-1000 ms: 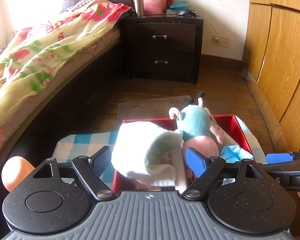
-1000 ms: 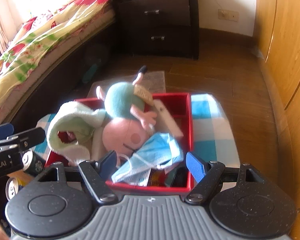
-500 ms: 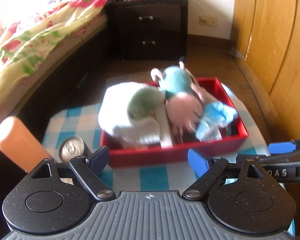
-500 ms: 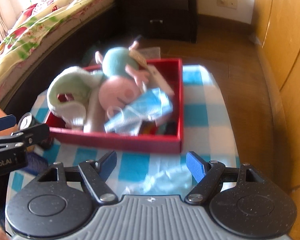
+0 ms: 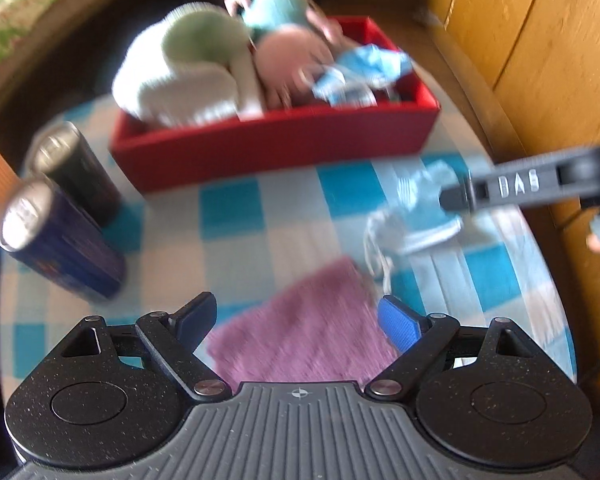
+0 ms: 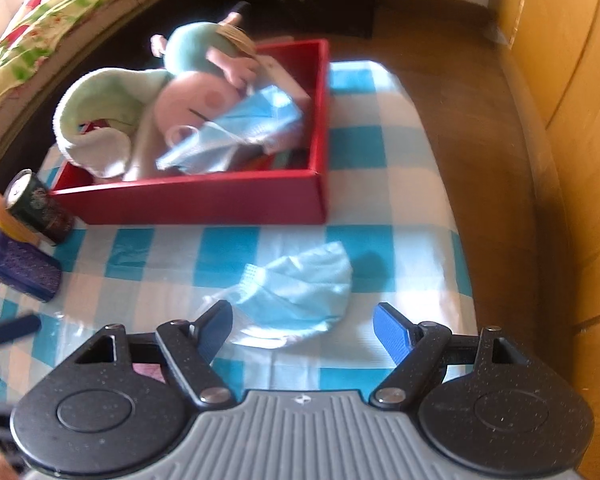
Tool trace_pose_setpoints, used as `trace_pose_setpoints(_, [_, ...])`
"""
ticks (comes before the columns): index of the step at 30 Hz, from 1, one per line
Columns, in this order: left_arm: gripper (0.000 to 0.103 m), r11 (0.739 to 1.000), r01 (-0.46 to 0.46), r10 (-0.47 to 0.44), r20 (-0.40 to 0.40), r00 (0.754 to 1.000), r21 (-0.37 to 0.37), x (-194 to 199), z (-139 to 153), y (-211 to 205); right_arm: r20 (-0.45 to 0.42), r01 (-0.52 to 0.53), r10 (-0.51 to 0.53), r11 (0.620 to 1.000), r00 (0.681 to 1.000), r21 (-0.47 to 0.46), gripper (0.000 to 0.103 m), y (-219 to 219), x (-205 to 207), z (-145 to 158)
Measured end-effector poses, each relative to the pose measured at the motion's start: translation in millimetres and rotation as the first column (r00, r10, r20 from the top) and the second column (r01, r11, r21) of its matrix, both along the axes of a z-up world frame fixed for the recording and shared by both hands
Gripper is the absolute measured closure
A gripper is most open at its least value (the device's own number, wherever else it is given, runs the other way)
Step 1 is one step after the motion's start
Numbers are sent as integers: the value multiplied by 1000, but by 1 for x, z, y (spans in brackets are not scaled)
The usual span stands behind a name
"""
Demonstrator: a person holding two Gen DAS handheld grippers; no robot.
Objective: Organize soft objects
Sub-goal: 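Withdraw both grippers from the red box back over the table, then grasp pink cloth with left gripper while right gripper grasps second blue mask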
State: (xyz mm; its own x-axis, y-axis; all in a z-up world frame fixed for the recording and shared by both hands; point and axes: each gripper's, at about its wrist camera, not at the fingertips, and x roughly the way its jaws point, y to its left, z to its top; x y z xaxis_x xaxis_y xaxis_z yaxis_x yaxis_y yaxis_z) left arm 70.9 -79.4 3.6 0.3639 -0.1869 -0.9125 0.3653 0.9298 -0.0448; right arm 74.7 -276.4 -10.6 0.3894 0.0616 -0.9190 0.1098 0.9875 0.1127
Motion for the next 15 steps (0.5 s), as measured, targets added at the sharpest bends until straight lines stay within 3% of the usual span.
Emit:
trace_pose_setpoints(10, [17, 1000, 18, -18, -79, 997, -2, -2, -28, -9, -38, 14, -9, 992, 999, 127, 40, 8, 16, -23])
trace_pose_setpoints(15, [27, 1000, 23, -20, -120, 993, 17, -2, -42, -9, -55, -17, 21, 996, 998, 83, 40, 19, 22, -37])
